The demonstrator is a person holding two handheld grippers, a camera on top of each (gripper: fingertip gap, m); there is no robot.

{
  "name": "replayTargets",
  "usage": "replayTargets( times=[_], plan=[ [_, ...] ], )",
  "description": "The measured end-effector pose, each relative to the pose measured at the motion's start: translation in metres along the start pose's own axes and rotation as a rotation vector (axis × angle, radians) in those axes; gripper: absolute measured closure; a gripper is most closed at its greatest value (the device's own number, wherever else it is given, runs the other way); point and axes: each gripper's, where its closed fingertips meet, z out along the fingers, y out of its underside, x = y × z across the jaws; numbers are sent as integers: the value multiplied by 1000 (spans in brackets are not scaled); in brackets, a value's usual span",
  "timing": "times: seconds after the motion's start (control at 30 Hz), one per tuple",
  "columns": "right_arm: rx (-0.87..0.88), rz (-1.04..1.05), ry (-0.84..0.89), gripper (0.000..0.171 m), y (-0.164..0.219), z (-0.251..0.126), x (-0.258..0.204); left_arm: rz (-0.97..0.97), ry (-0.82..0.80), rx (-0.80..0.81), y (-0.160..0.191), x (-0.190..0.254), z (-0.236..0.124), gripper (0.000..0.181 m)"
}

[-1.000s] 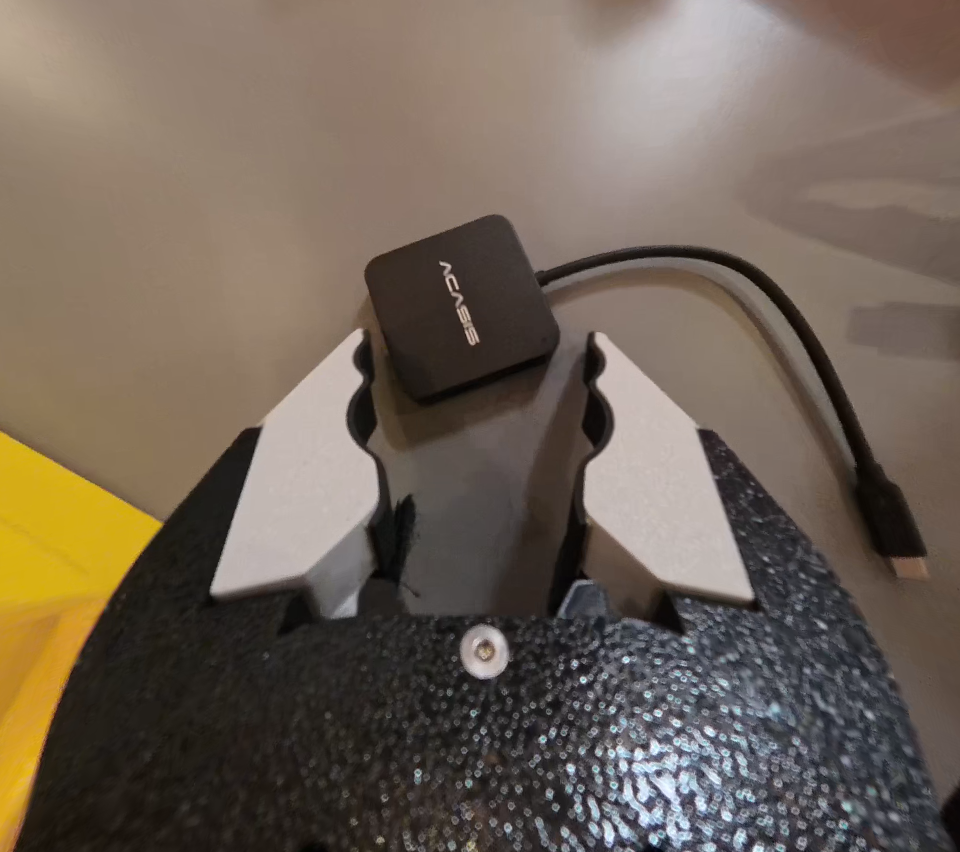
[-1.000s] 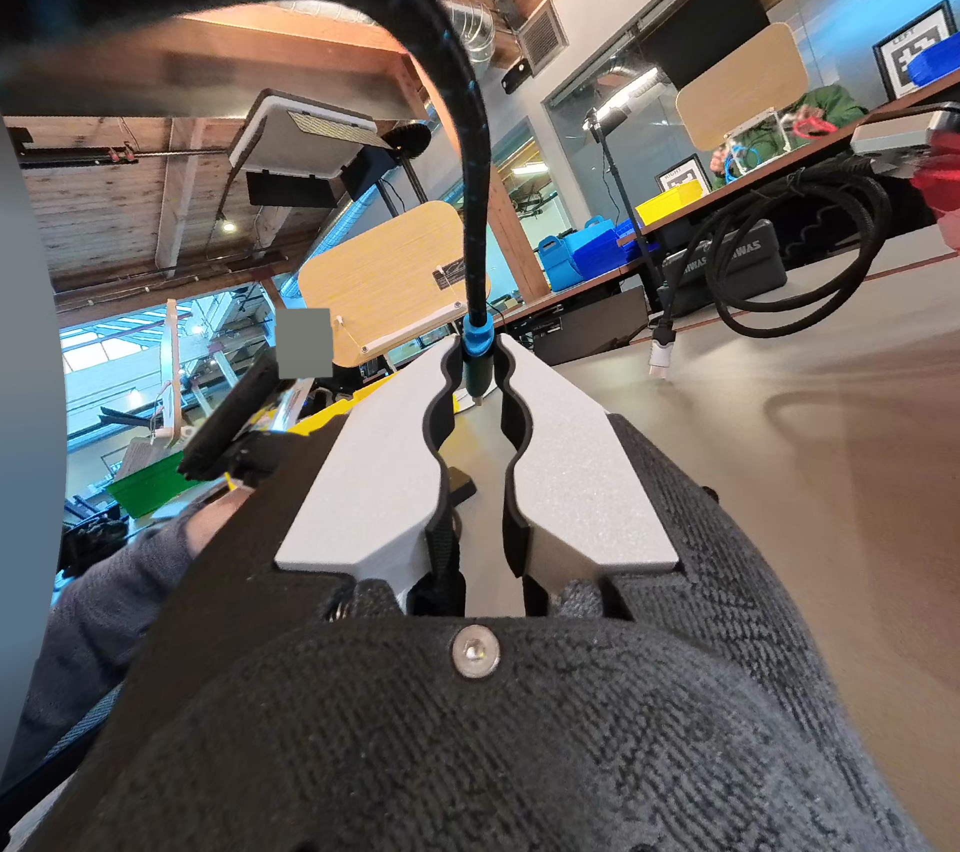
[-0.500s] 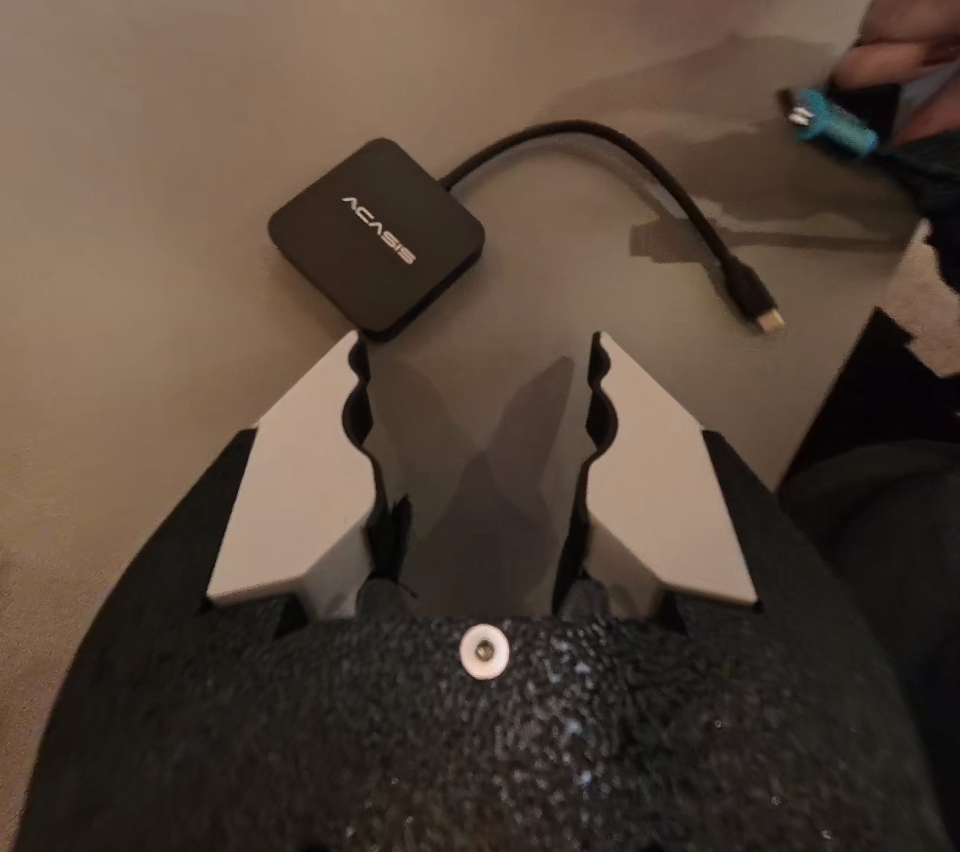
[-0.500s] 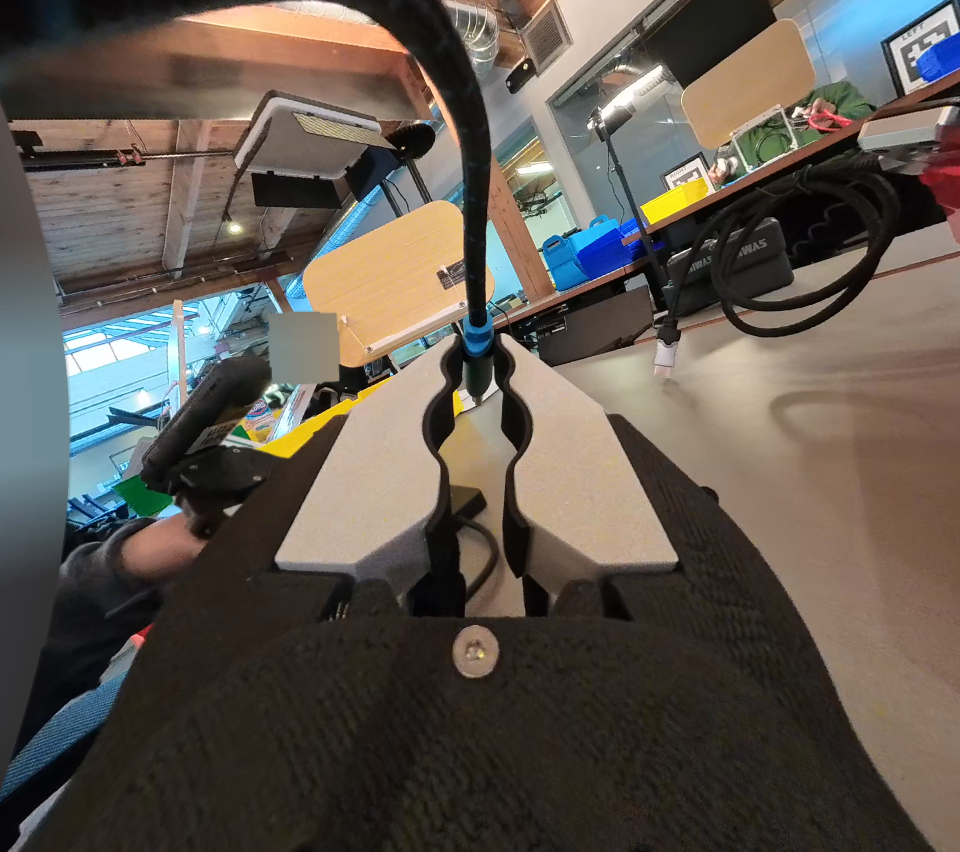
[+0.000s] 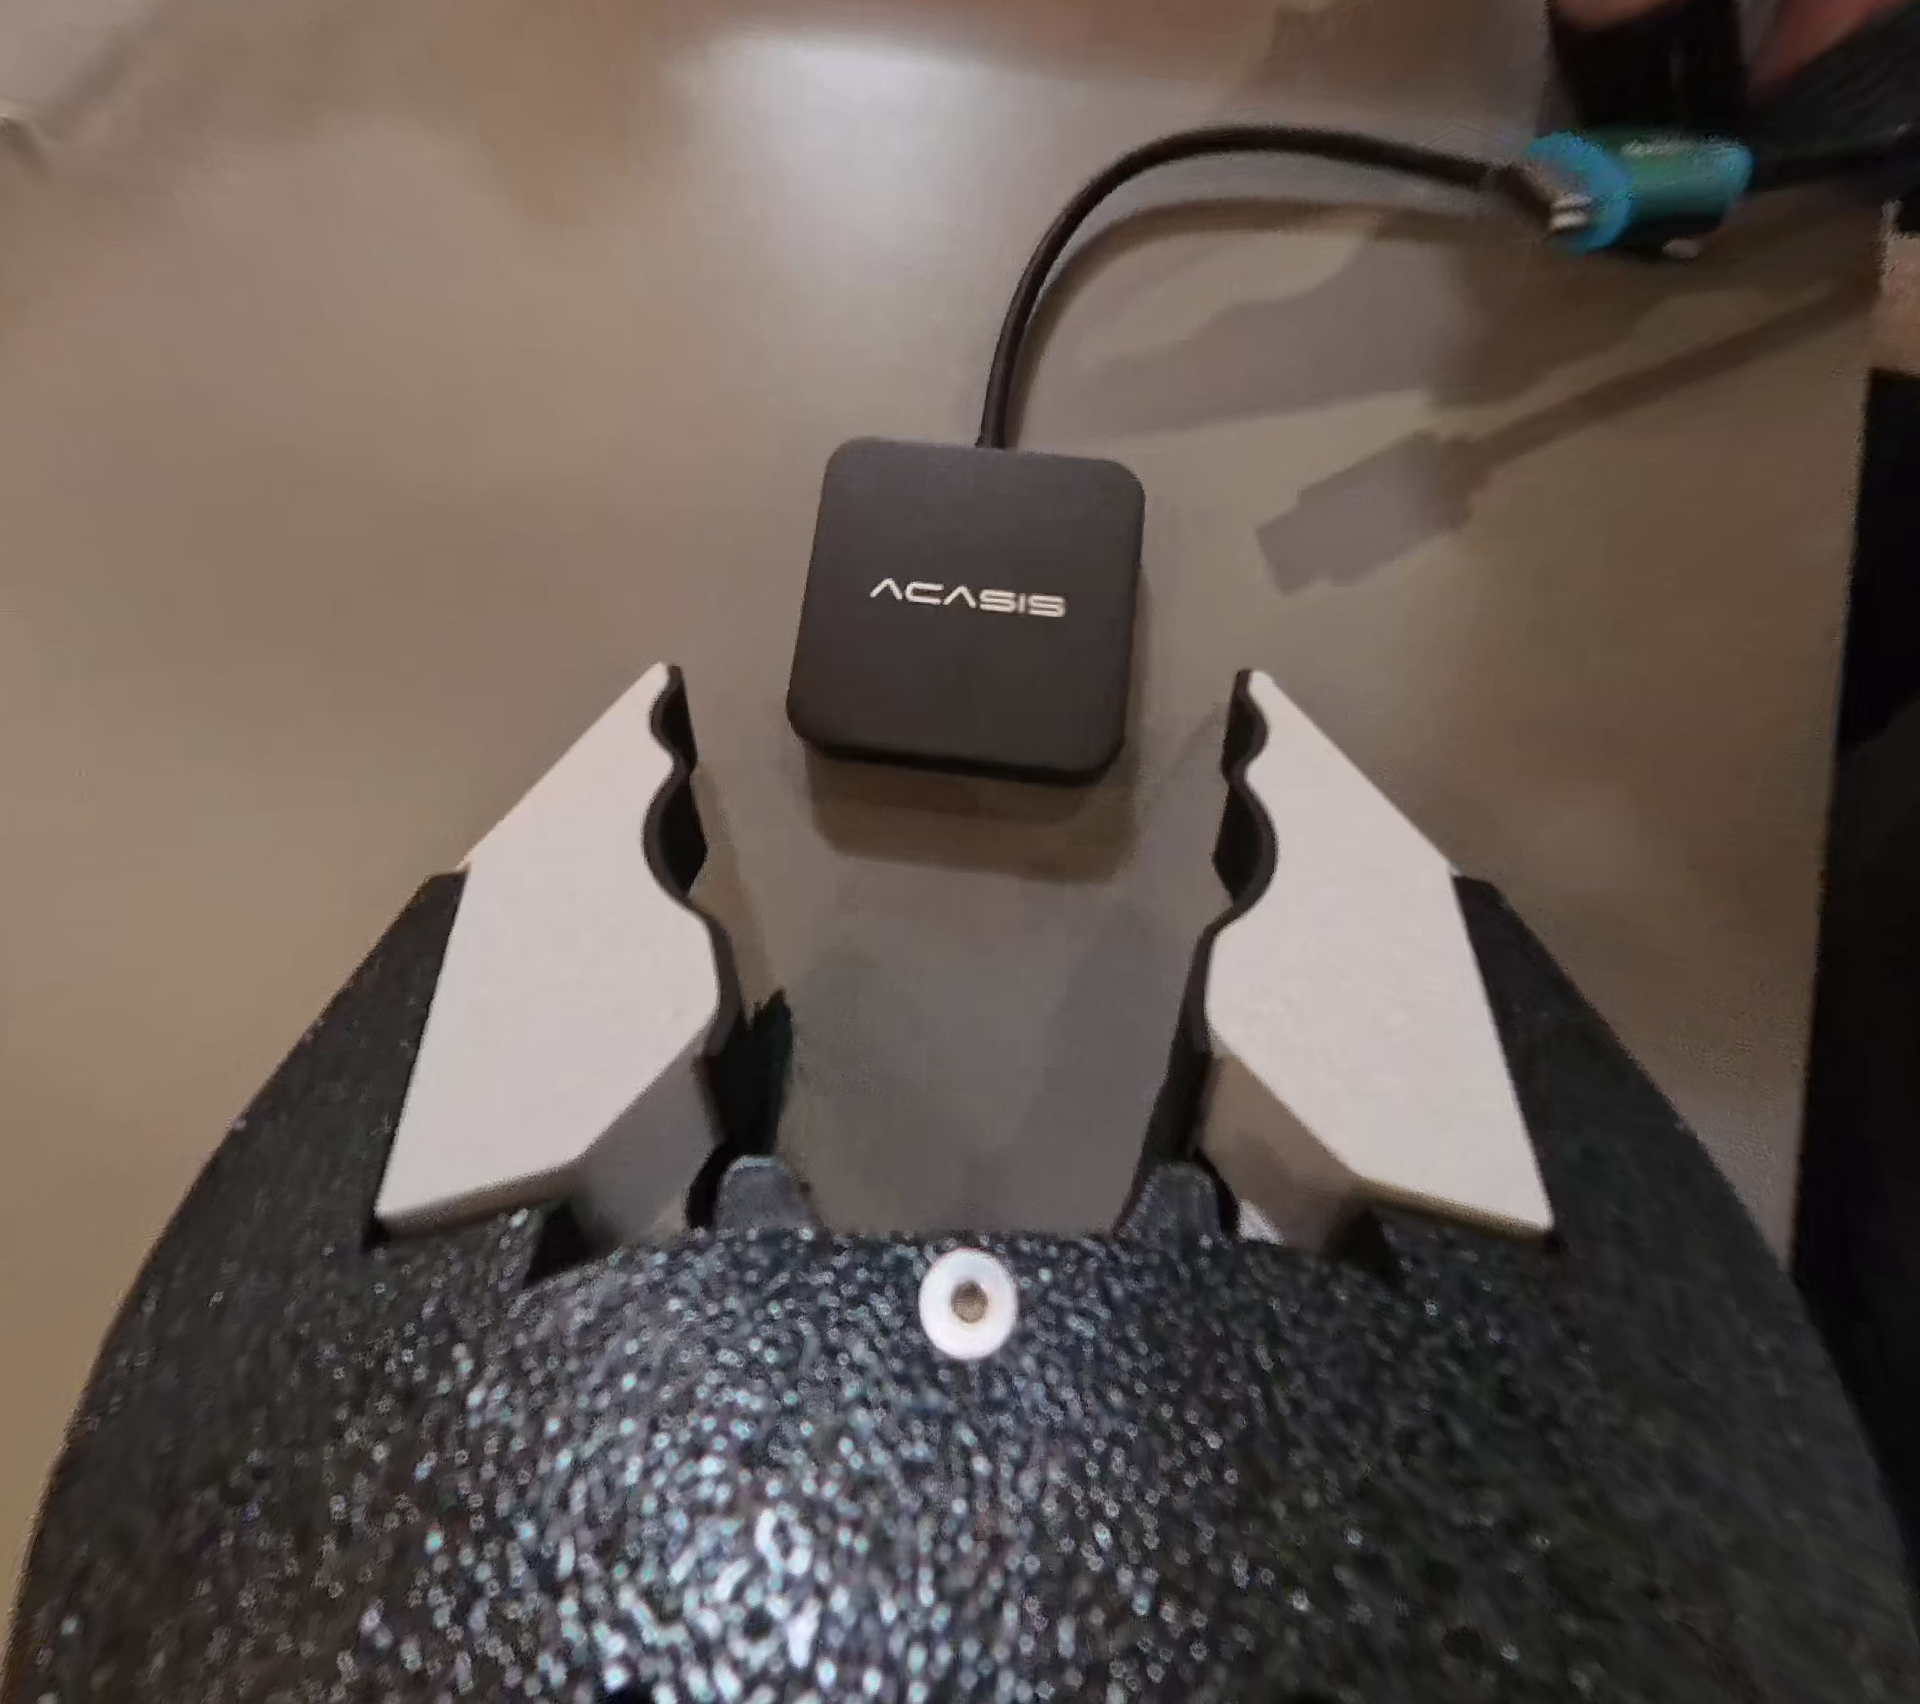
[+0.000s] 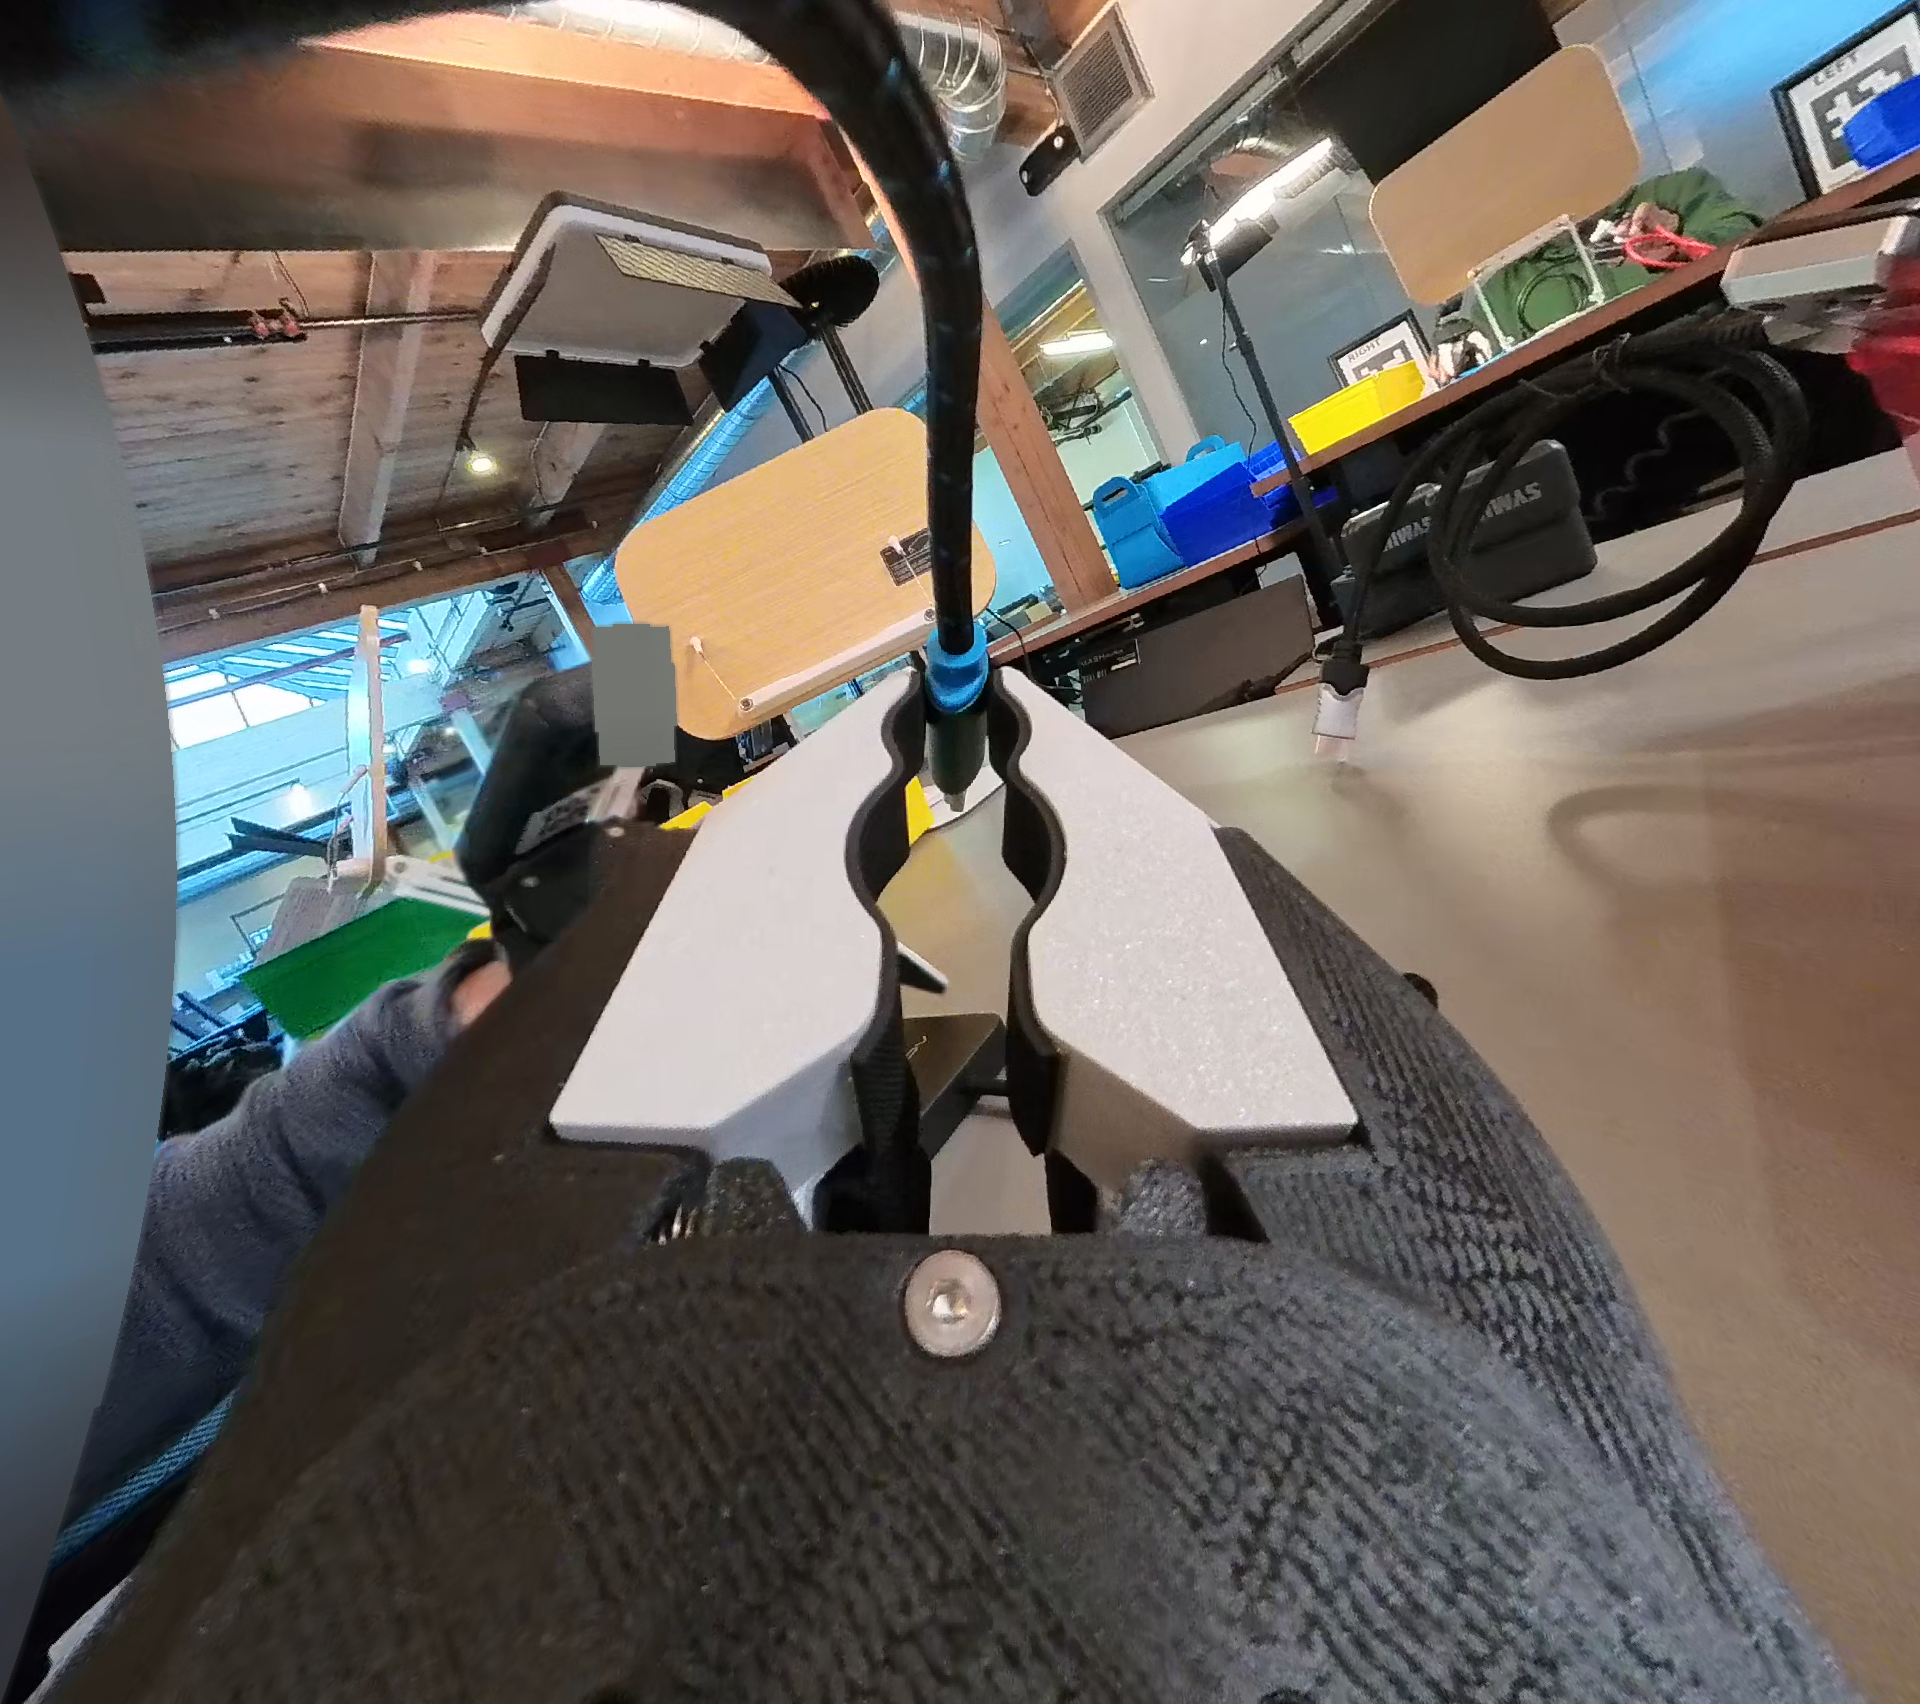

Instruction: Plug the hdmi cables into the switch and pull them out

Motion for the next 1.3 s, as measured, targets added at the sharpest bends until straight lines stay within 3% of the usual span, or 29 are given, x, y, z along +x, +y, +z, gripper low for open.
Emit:
replayTargets(
  times=[0.03,0.17,0.33,0.5,0.63,0.7,0.8,0.97,1.07,1.17,1.3],
  plan=[
    [0,0,0,162,0,0,0,7,7,-10,1,0,4,83],
    [2,1,-1,162,0,0,0,-20,-10,15,-4,-2,6,107],
    [2,1,-2,162,0,0,0,-117,-97,-6,5,-4,-2,116],
    [3,-4,-4,162,-1,-1,-1,-348,-332,-26,29,-22,-26,116],
    [0,-8,-4,162,0,0,-1,-425,-389,0,41,-8,-36,110],
    [-2,-9,-4,162,0,0,-2,-420,-351,-5,42,12,-36,98],
    [-4,-14,-5,162,1,0,-2,-364,-261,-16,38,45,-36,95],
    [-4,-19,-9,162,1,0,-3,-118,-88,-1,25,89,-39,109],
    [-6,-21,-11,162,1,0,-4,51,-107,91,10,81,-47,103],
    [-9,-19,-18,162,2,0,-5,189,-7,232,-6,78,-52,89],
    [-12,-12,-22,162,3,0,-5,180,209,220,3,74,-37,84]
  ],
)
